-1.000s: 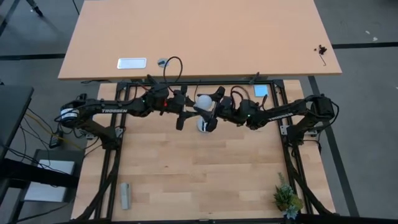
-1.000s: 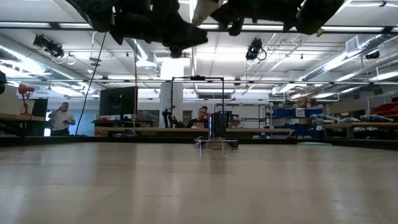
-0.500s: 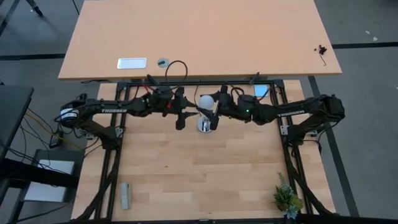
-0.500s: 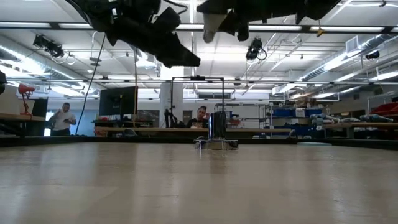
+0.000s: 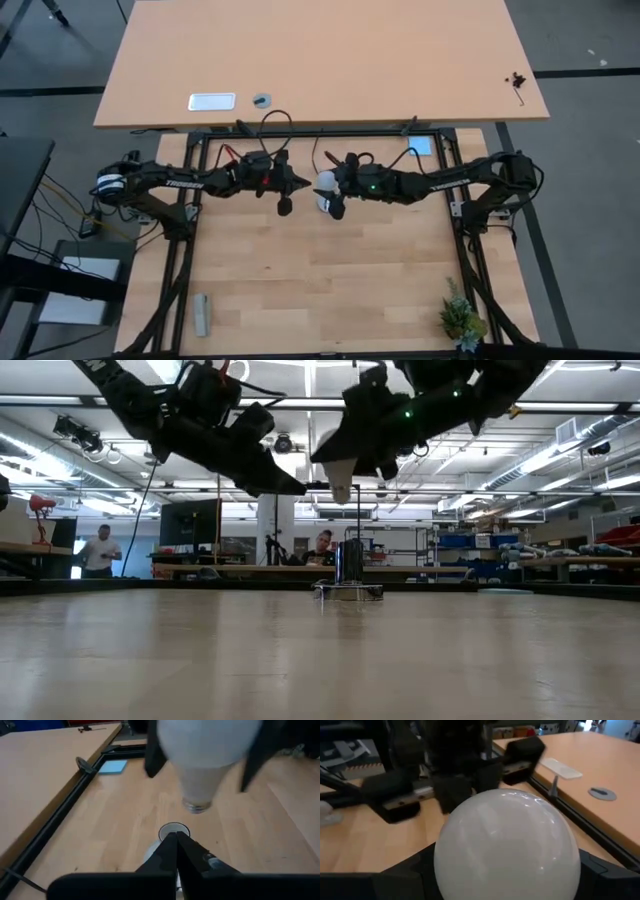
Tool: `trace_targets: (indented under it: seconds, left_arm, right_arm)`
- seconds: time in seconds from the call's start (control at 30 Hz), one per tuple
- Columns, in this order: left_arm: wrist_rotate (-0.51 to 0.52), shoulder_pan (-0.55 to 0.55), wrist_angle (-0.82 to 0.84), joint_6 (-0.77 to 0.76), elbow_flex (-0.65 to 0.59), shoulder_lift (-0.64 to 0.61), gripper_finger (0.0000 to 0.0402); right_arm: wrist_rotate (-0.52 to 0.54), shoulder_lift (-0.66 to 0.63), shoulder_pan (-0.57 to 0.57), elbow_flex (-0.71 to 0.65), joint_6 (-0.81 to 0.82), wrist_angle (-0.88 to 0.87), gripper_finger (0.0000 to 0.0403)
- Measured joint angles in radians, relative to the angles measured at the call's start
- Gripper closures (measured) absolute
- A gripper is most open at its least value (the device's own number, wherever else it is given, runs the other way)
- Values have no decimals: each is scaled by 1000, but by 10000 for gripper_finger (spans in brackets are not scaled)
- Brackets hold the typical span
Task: Screw lightbulb
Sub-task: Insert the lightbulb into the lamp socket
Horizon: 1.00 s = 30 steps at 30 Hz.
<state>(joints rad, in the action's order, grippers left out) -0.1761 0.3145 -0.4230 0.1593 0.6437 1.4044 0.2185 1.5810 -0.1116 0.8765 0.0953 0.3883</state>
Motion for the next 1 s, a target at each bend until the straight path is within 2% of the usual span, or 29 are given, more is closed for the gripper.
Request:
trace_targets:
  seconds: [0.17, 0.37, 0.57, 0.77, 1.0]
  left_arm:
    - [0, 0, -16, -6, -23, 0, 398]
    - [10, 0, -30, -7, -29, 0, 399]
    - [21, 5, -33, -14, -29, 0, 400]
    - [21, 6, -36, -15, -29, 0, 400]
    - [27, 6, -46, -15, -37, 0, 400]
  right_arm:
    - [6, 4, -35, -82, 16, 65, 123]
    - [-14, 15, -63, -234, 20, 365, 123]
    - [-37, 128, -67, -301, 55, 639, 123]
    - [-31, 228, -62, -274, 37, 697, 123]
    - [2, 266, -63, -273, 25, 715, 123]
